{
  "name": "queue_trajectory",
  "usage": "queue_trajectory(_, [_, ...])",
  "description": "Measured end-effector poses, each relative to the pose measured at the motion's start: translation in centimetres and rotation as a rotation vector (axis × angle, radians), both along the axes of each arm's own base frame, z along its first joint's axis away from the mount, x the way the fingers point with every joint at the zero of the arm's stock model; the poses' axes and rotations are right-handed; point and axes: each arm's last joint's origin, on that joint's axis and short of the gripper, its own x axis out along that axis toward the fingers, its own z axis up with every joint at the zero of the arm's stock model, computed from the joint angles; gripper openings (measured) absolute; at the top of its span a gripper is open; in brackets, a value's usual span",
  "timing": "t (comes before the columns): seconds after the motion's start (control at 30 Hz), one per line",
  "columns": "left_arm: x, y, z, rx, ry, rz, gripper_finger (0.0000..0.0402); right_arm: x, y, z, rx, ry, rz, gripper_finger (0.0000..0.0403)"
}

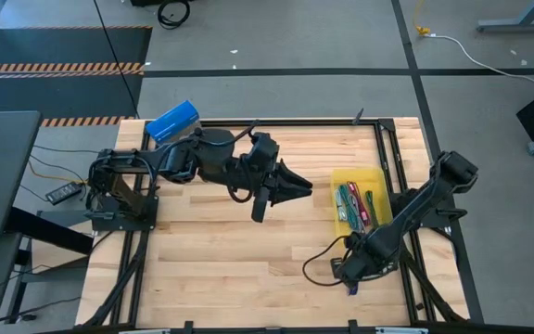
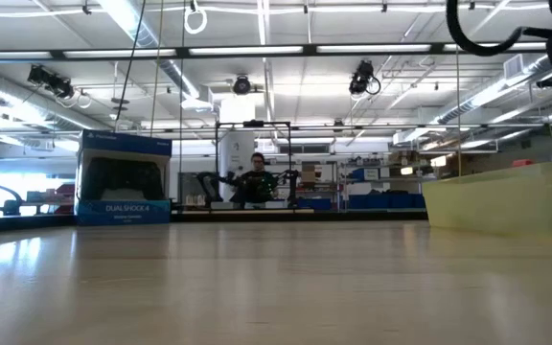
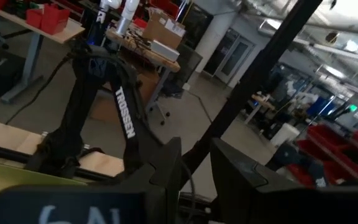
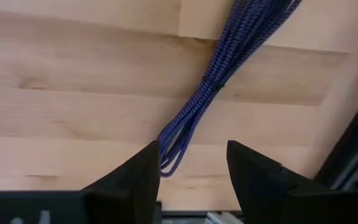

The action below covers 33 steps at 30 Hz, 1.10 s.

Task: Pick and place USB-C Cables
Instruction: Put the purple USB cable into the yellow container

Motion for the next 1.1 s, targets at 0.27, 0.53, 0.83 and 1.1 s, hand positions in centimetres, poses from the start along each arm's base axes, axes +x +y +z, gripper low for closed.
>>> queue_trajectory(0.27, [-0.1, -0.9, 0.1, -0.054, -0.004, 0.039, 0.0094, 1.4, 2.1, -2.8, 0.008, -0.082, 0.069, 0.0190])
queue_trajectory(0.53, [-0.3, -1.5, 0.1, -0.074, 0.001, 0.023, 0.0094, 1.7, 3.1, -4.0, 0.025, -0.112, 0.126, 0.0190])
queue_trajectory(0.83, [-0.3, -1.5, 0.1, -0.136, 0.010, 0.019, 0.0094, 0.6, 4.0, -4.1, -0.001, -0.127, 0.183, 0.0190])
queue_trajectory(1.1, [-0.2, -1.3, 0.2, -0.178, 0.009, 0.025, 0.0094, 0.3, 4.4, -4.1, -0.017, -0.136, 0.141, 0.0190])
